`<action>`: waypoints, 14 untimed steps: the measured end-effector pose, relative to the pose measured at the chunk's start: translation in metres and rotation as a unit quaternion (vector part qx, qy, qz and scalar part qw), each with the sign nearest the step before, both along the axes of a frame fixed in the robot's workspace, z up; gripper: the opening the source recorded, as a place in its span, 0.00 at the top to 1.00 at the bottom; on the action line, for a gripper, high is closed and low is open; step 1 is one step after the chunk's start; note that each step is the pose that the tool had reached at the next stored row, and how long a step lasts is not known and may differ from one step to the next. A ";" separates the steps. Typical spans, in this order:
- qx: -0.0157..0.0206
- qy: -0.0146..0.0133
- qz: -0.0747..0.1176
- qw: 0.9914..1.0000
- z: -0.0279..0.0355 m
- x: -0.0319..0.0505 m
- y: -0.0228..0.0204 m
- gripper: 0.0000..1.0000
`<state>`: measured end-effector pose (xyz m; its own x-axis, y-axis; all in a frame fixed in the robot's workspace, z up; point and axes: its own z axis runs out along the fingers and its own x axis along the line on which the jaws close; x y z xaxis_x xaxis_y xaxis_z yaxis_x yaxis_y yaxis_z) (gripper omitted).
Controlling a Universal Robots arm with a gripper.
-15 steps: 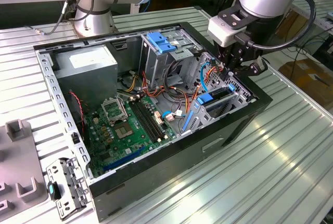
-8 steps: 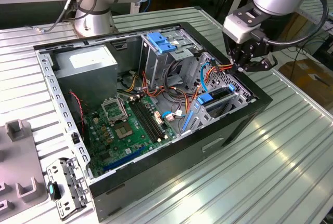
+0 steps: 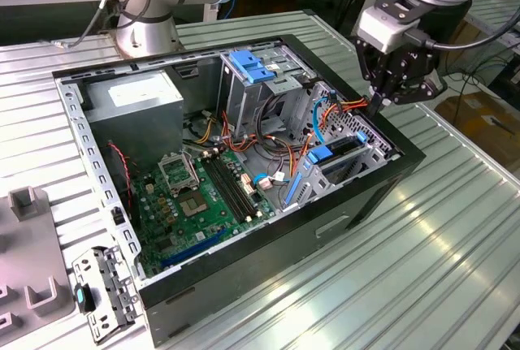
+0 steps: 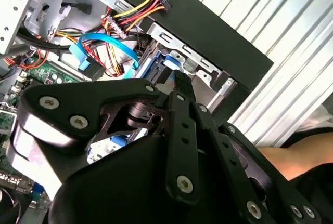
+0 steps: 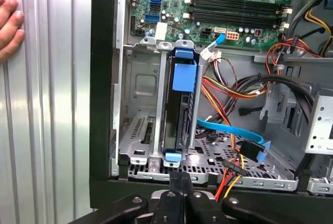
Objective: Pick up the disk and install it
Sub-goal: 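Insert the first disk wire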
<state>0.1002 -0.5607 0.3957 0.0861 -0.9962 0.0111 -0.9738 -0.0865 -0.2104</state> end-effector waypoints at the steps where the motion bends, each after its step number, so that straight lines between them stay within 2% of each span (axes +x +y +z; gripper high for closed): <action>1: 0.000 0.001 0.000 1.000 0.0000 0.0006 0.0003 0.89; 6: 0.000 0.001 0.006 1.000 0.0002 0.0049 0.0015 0.89; 8: 0.000 0.001 0.018 1.000 0.0002 0.0060 0.0015 0.89; 9: 0.000 0.001 0.033 0.999 0.0002 0.0061 0.0015 0.89; 10: 0.000 0.001 0.052 0.999 0.0002 0.0066 0.0016 0.89; 14: -0.001 0.001 0.059 0.998 0.0001 0.0124 0.0025 0.89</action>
<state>0.1126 -0.5582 0.3958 0.2036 -0.9790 0.0123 -0.9571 -0.2016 -0.2081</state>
